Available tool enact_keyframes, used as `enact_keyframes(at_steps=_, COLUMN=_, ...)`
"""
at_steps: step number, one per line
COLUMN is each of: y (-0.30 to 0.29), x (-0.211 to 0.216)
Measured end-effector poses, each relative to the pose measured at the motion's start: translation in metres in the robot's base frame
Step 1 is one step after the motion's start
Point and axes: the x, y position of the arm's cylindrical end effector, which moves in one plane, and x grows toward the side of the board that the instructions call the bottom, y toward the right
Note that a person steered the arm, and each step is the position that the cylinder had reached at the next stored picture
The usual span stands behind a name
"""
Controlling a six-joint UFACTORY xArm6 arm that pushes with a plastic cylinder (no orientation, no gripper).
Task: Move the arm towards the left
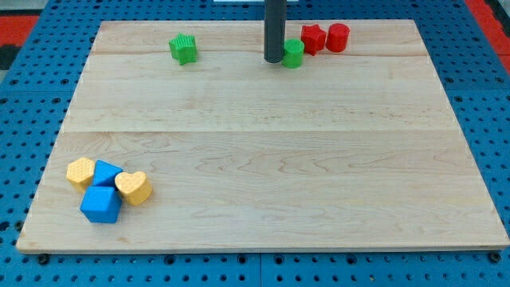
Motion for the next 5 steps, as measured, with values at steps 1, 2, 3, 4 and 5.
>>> enact_keyframes(at_steps=1, y=-0.009, x=0.000)
enact_keyframes(at_steps=2, y=-0.011, x=0.000)
enact_keyframes(at_steps=3, y=-0.011, x=0.000)
enact_keyframes(at_steps=4, y=-0.014, x=0.000)
enact_keyframes(at_steps=5, y=-0.080, x=0.018)
